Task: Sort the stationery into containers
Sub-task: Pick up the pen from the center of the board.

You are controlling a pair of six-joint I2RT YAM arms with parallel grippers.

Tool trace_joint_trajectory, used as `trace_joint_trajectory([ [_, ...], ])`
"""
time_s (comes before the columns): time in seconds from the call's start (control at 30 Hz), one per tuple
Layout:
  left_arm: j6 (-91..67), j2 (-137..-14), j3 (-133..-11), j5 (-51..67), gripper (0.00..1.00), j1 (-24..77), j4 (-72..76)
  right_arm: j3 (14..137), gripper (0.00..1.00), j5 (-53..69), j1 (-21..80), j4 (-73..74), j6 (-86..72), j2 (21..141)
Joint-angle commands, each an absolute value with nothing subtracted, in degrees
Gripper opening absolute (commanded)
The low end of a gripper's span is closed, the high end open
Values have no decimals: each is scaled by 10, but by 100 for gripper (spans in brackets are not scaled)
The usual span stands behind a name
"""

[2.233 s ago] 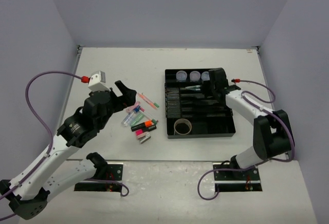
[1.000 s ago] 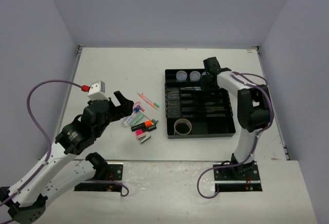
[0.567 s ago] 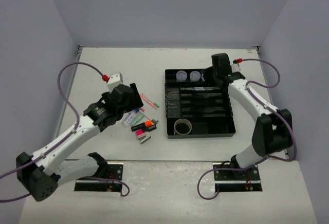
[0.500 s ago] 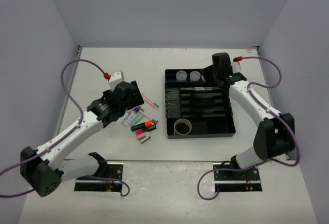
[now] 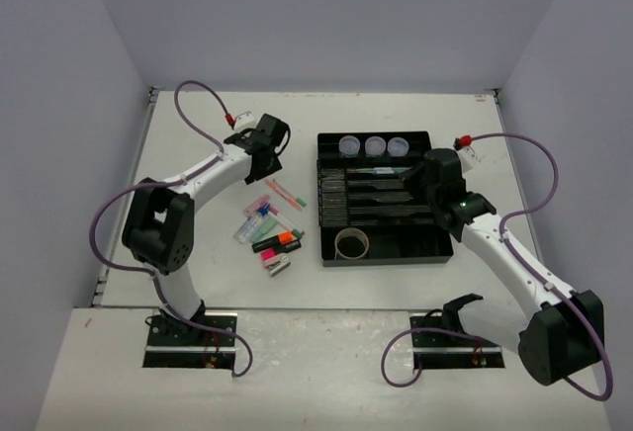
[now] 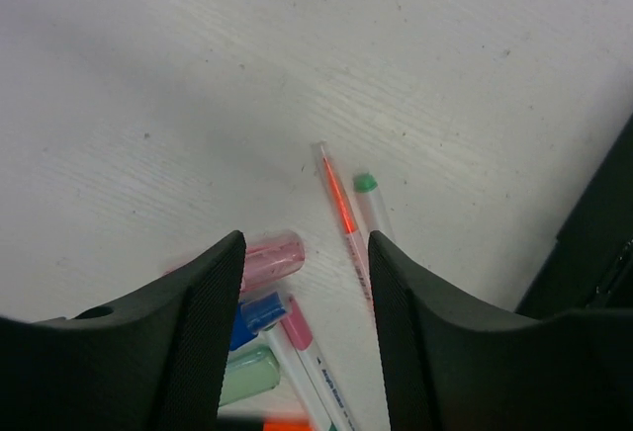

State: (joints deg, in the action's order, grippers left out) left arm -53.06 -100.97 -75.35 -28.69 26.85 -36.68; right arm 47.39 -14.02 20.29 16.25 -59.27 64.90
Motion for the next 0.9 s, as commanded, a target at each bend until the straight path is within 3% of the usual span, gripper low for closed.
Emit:
trace_joint_trajectory([
  [0.0,-552,-1052,-805,-299,53,260,-370,451,17,-143,202,130,-570,600],
  [0.13,-562,-1090,-820,-299,42,259,-368,424,13,-140,202,115,-570,556],
  [0.4,-585,-1148,-852,-298,40,258,-390,400,13,-151,202,115,-575,508],
  [0.87,-590,-1185,-832,-289,26,259,-367,391,13,-143,202,105,-581,490],
])
